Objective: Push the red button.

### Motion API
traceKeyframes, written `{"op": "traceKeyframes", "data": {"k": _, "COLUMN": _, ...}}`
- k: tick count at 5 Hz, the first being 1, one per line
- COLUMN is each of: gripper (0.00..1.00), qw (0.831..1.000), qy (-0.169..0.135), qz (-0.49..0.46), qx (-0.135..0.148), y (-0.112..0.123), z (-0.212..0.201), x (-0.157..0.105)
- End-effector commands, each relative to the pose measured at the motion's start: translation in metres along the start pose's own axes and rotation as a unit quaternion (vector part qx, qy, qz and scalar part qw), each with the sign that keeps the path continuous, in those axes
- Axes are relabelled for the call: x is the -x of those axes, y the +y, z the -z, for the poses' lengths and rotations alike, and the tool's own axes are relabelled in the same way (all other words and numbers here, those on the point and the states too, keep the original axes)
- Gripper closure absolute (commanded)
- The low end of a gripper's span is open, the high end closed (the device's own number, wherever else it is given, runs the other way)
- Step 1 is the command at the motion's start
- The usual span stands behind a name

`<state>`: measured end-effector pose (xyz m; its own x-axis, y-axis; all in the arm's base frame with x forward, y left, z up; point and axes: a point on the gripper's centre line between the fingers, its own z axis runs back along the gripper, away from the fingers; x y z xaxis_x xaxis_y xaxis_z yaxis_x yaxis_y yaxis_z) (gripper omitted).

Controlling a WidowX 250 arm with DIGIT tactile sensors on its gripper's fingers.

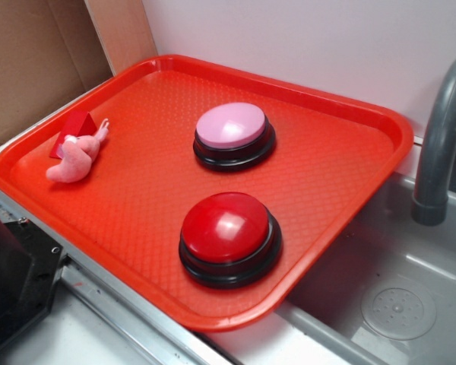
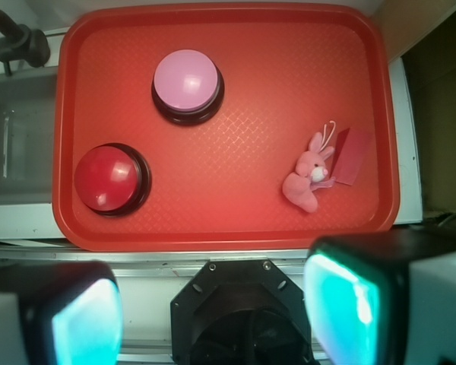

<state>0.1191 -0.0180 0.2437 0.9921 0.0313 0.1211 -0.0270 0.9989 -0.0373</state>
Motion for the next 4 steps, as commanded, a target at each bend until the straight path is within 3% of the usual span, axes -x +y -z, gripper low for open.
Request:
{"op": "traceKeyframes", "data": {"k": 1, "gripper": 0.0, "qw": 1.0, "qy": 0.0, "qz": 0.0, "qx": 0.0, "y": 0.0, "z": 0.0, "x": 0.0}}
{"op": "traceKeyframes", "data": {"k": 2, "gripper": 0.0, "qw": 0.99, "qy": 0.018, "qz": 0.131, "qx": -0.041, "y": -0.05, "z": 0.045, "x": -0.04}}
{"op": "traceKeyframes", "data": {"k": 3, "gripper": 0.0, "qw": 0.975, "qy": 0.022, "qz": 0.209, "qx": -0.072, "y": -0.097, "z": 0.089, "x": -0.043}}
{"op": "traceKeyframes", "data": {"k": 4, "gripper": 0.0, "qw": 0.968, "qy": -0.019, "qz": 0.243, "qx": -0.055, "y": -0.103, "z": 0.115, "x": -0.026}}
